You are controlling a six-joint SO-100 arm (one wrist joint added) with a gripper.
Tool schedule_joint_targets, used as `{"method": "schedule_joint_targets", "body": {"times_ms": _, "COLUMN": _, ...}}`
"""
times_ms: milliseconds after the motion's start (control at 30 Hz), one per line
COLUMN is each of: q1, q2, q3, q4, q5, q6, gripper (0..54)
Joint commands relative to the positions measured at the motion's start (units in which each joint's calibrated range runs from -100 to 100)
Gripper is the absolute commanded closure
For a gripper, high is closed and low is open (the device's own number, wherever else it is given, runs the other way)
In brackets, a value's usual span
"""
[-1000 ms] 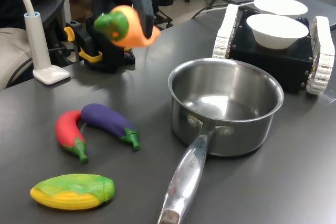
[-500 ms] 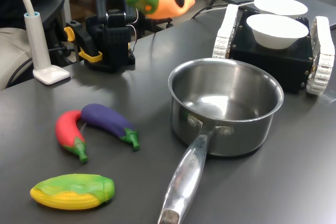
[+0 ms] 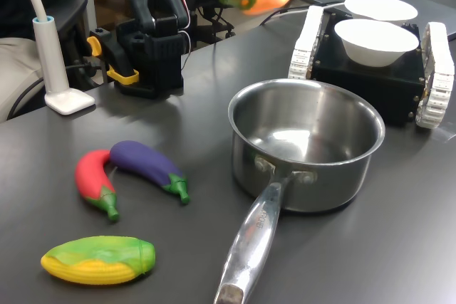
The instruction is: Pick up the carrot and place them in the pan
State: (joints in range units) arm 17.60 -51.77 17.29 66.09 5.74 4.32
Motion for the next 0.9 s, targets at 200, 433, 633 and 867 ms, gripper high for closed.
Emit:
{"method": "schedule_joint_targets", "body": {"times_ms": 200, "q1": -6.6, "q2": -6.6, "q3": 7.8, "q4": -7.9, "q5": -2.0, "q6": 3.8, "gripper": 53.6}}
{"method": "schedule_joint_targets", "body": {"times_ms": 433, "q1": -10.6, "q2": -8.8, "q3": 15.8, "q4": -12.1, "q5": -3.5, "q6": 4.0, "gripper": 53.6}}
{"method": "schedule_joint_targets", "body": {"times_ms": 633, "q1": -13.6, "q2": -9.3, "q3": 21.7, "q4": -15.6, "q5": -3.7, "q6": 5.1, "gripper": 53.6}}
{"method": "schedule_joint_targets", "body": {"times_ms": 867, "q1": -16.7, "q2": -7.8, "q3": 24.4, "q4": -18.2, "q5": -3.7, "q6": 6.7, "gripper": 53.6}}
